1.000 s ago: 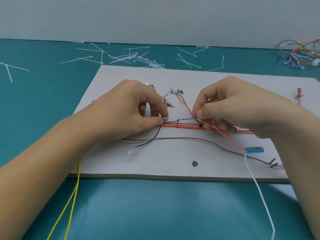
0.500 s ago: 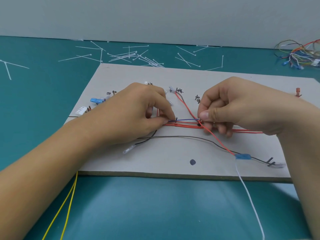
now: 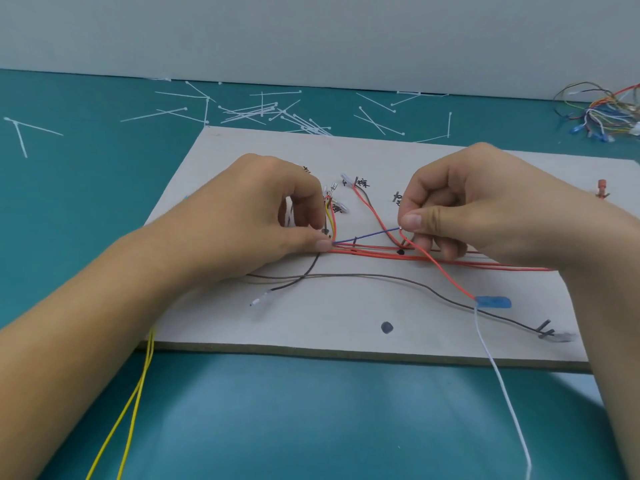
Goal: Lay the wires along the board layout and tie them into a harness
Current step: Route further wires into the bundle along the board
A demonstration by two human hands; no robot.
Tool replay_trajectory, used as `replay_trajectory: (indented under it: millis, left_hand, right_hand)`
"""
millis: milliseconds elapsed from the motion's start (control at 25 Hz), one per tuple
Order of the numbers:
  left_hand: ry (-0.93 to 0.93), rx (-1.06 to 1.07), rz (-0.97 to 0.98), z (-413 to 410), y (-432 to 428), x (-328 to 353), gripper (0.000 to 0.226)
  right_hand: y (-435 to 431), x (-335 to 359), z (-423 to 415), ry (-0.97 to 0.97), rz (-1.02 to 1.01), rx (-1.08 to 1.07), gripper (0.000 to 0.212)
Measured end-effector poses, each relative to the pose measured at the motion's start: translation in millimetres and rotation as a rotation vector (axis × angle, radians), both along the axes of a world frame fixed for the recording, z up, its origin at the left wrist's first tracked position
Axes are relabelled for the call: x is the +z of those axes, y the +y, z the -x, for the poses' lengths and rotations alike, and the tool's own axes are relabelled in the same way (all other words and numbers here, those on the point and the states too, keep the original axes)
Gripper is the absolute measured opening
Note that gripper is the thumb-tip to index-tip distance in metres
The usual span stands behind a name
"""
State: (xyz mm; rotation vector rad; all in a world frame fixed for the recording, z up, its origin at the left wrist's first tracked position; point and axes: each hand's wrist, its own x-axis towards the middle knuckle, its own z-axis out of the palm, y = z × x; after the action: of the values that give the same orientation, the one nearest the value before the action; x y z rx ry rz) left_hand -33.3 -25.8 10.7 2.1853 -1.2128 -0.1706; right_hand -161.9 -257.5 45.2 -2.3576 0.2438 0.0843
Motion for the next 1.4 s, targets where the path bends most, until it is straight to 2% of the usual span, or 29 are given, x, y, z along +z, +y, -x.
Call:
replay_trajectory:
  millis: [240, 440, 760, 920, 1160, 1400]
  left_hand:
    - [0.052, 0.037, -0.142, -22, 32, 20, 0.011]
    - [0.071, 0.040, -0.149, -20, 30, 19, 0.012]
    - [0.130, 0.051, -0.145, -14, 24, 16, 0.013]
    - [0.049, 0.119, -0.156, -8, 19, 16, 0.018]
    - [0.080, 0.156, -0.165, -8, 18, 19, 0.020]
    - [0.137, 0.160, -0.163, -6, 21, 22, 0.020]
  right_hand:
    - [-3, 1, 2, -0.015, 0.033, 0.000, 0.022]
    - [-4, 1, 2, -0.019, 0.054, 0.009, 0.020]
    - [3, -3, -7, -0.248, 0.086, -0.082, 0.021]
    - [12, 0, -23, -0.274, 0.197, -0.197, 0.019]
    - [24, 5, -77, -0.153, 0.475, -0.162, 0.024]
    - [39, -2, -124, -0.087, 0.574, -0.051, 0.027]
